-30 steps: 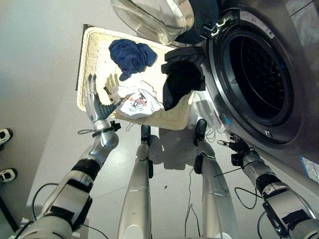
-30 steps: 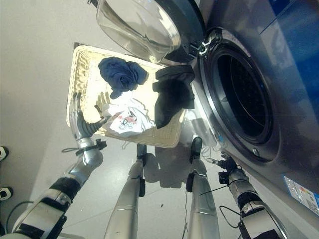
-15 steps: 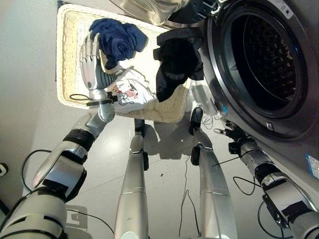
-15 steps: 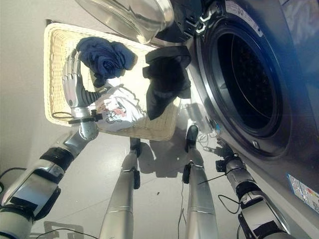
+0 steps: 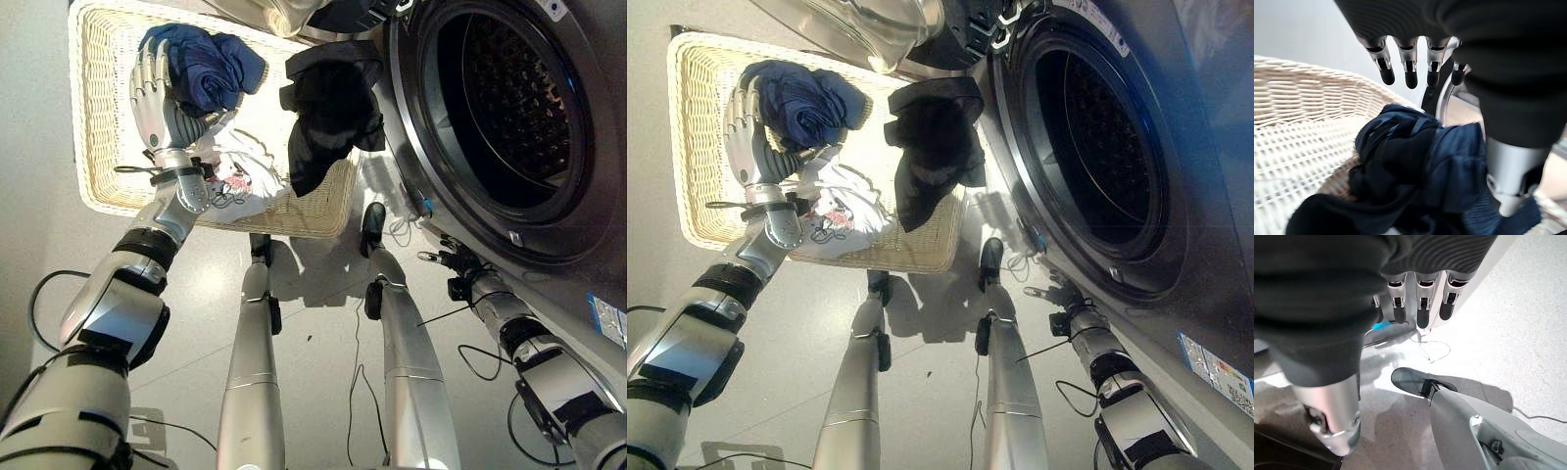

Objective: Put the clothes into the washing machine.

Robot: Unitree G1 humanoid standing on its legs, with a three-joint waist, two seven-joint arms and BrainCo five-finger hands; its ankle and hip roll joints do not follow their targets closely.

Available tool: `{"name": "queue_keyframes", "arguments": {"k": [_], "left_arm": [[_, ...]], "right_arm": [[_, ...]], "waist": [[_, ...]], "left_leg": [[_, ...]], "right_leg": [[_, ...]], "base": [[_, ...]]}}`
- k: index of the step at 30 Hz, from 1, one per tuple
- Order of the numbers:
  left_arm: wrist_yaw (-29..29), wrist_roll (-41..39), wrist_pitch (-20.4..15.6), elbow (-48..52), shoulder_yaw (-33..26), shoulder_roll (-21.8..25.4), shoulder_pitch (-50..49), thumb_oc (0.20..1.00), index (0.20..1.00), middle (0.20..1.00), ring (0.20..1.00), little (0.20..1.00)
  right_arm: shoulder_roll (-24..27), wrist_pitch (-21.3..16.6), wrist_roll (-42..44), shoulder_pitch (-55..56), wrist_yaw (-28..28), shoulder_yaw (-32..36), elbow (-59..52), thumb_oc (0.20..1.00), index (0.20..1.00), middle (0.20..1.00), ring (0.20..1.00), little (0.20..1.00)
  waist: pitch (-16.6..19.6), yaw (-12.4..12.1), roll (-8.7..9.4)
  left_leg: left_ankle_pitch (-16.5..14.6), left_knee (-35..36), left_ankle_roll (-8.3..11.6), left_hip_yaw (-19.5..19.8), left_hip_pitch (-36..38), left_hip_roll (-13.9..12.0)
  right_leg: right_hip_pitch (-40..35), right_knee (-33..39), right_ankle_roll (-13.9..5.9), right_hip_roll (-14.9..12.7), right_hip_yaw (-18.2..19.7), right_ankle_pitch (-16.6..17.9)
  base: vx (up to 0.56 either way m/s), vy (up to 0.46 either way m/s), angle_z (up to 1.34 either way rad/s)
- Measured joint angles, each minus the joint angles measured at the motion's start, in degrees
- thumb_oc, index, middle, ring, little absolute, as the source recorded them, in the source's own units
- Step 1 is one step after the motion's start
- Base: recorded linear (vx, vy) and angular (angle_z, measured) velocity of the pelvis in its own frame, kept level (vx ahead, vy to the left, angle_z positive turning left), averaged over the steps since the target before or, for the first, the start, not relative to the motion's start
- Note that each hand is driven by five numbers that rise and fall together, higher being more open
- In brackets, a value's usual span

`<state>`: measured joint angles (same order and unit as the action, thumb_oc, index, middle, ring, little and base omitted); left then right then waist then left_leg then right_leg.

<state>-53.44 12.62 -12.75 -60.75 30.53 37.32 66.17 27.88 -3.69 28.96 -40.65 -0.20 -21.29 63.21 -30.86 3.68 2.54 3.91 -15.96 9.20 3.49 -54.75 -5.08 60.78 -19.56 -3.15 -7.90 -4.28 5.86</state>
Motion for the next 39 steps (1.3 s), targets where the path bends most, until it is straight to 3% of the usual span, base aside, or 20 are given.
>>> {"name": "queue_keyframes", "arguments": {"k": [11, 21, 25, 26, 27, 28, 39], "left_arm": [[8.9, -3.7, 3.4, -4.0, 2.5, 1.8, 4.8, 1.000, 1.000, 1.000, 1.000, 1.000], [8.9, -5.0, 3.8, -4.6, 3.1, 2.5, 8.0, 1.000, 1.000, 1.000, 1.000, 1.000], [9.1, -4.9, 6.0, -4.8, 4.4, 2.5, 9.1, 1.000, 1.000, 1.000, 1.000, 1.000], [9.1, -4.9, 6.2, -4.9, 4.4, 2.5, 9.1, 0.859, 0.859, 0.859, 0.859, 0.859], [9.1, -4.9, 6.5, -5.1, 4.4, 2.5, 9.2, 0.285, 0.285, 0.285, 0.285, 0.285], [9.0, -4.9, 7.3, -5.4, 4.5, 2.5, 9.4, 0.200, 0.200, 0.200, 0.200, 0.200], [9.3, -5.5, 8.2, -5.8, 5.5, 3.6, 12.2, 0.200, 0.200, 0.200, 0.200, 0.200]], "right_arm": [[0.1, -0.7, 1.4, -2.3, 0.7, -1.5, 0.2, 1.000, 1.000, 1.000, 1.000, 1.000], [0.2, -1.5, 2.3, -3.1, 1.2, -1.9, 0.1, 1.000, 1.000, 1.000, 1.000, 1.000], [0.2, -1.8, 3.2, -3.8, 1.2, -1.9, -0.1, 1.000, 1.000, 1.000, 1.000, 1.000], [0.2, -1.8, 3.4, -3.9, 1.3, -1.9, -0.1, 1.000, 1.000, 1.000, 1.000, 1.000], [0.2, -1.8, 3.5, -4.0, 1.3, -1.9, -0.1, 1.000, 1.000, 1.000, 1.000, 1.000], [0.2, -1.9, 3.6, -4.1, 1.3, -1.9, -0.1, 1.000, 1.000, 1.000, 1.000, 1.000], [0.2, -3.0, 4.5, -4.1, 1.5, -1.9, -0.8, 1.000, 1.000, 1.000, 1.000, 1.000]], "waist": [[0.0, 0.2, 1.64], [0.2, 0.2, 1.97], [0.2, 0.2, 2.00], [0.2, 0.2, 2.00], [0.2, 0.2, 2.00], [0.2, 0.2, 2.00], [0.3, 0.4, 2.10]], "left_leg": [[-0.4, -0.8, 0.23, -0.1, -2.2, -0.8], [-0.4, -1.1, 0.24, 0.1, -4.9, -0.8], [-0.4, -1.1, 0.25, 0.3, -5.0, -0.8], [-0.4, -1.1, 0.25, 0.3, -5.1, -0.8], [-0.4, -1.1, 0.25, 0.3, -5.1, -0.8], [-0.4, -1.1, 0.25, 0.3, -5.1, -0.8], [-0.4, -1.4, 0.26, 0.5, -6.0, -0.8]], "right_leg": [[1.5, 1.0, 0.54, 0.8, 0.1, 1.0], [3.6, 1.7, 0.44, 0.9, -0.1, 1.4], [3.6, 1.7, 0.22, 0.9, -0.3, 1.3], [3.6, 1.7, 0.21, 0.9, -0.3, 1.2], [3.6, 1.7, 0.20, 0.9, -0.3, 1.2], [3.6, 1.7, 0.20, 0.9, -0.3, 1.2], [4.5, 1.5, 0.54, 0.9, -0.4, 1.5]], "base": [[0.00, 0.010, -0.02], [0.00, 0.003, 0.00], [0.00, 0.000, 0.00], [0.00, 0.000, 0.00], [0.00, 0.000, 0.00], [0.00, 0.000, 0.00], [0.00, 0.000, 0.00]]}}
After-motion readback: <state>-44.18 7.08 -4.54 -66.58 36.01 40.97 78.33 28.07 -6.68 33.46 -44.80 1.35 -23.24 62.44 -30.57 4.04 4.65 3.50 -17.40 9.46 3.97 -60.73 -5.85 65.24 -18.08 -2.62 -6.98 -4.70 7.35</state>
